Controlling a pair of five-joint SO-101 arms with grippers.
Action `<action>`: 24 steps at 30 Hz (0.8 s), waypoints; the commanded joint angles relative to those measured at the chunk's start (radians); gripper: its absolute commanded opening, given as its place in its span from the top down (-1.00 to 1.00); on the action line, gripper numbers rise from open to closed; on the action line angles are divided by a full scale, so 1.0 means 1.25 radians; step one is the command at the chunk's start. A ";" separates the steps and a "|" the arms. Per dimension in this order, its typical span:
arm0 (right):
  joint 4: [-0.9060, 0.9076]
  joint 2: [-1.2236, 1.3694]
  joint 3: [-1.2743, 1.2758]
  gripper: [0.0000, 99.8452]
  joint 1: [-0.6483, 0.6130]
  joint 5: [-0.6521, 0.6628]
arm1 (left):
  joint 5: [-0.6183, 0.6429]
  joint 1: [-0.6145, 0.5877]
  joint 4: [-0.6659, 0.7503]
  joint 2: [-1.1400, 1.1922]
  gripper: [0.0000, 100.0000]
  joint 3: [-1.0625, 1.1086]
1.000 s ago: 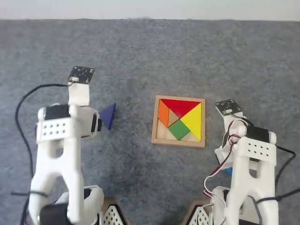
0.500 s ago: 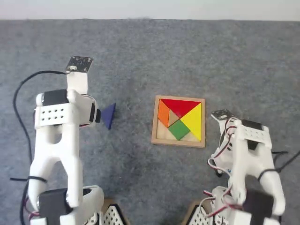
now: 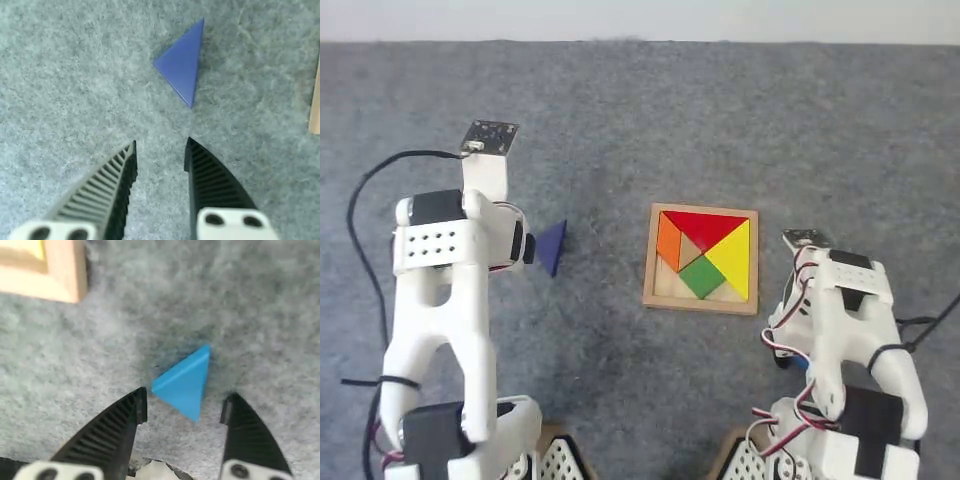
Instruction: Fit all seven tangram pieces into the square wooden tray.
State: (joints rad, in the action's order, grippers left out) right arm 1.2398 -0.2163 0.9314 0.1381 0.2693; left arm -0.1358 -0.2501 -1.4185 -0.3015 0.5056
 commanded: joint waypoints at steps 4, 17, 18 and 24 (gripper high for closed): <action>-0.020 0.002 -0.037 0.70 -0.021 -0.020 | 0.004 0.001 -0.005 -0.002 0.69 -0.033; -0.003 -0.006 -0.079 0.84 -0.023 -0.020 | 0.004 0.001 -0.001 -0.001 0.69 -0.029; 0.007 -0.006 -0.092 0.84 -0.023 -0.020 | 0.004 0.001 -0.001 -0.001 0.69 -0.024; 0.051 -0.006 -0.193 0.84 -0.023 -0.055 | 0.004 0.001 0.052 -0.001 0.69 0.030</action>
State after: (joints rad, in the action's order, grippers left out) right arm 1.2827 -0.2148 0.7917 0.1258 0.2447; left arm -0.1358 -0.2501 -1.3986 -0.3015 0.5347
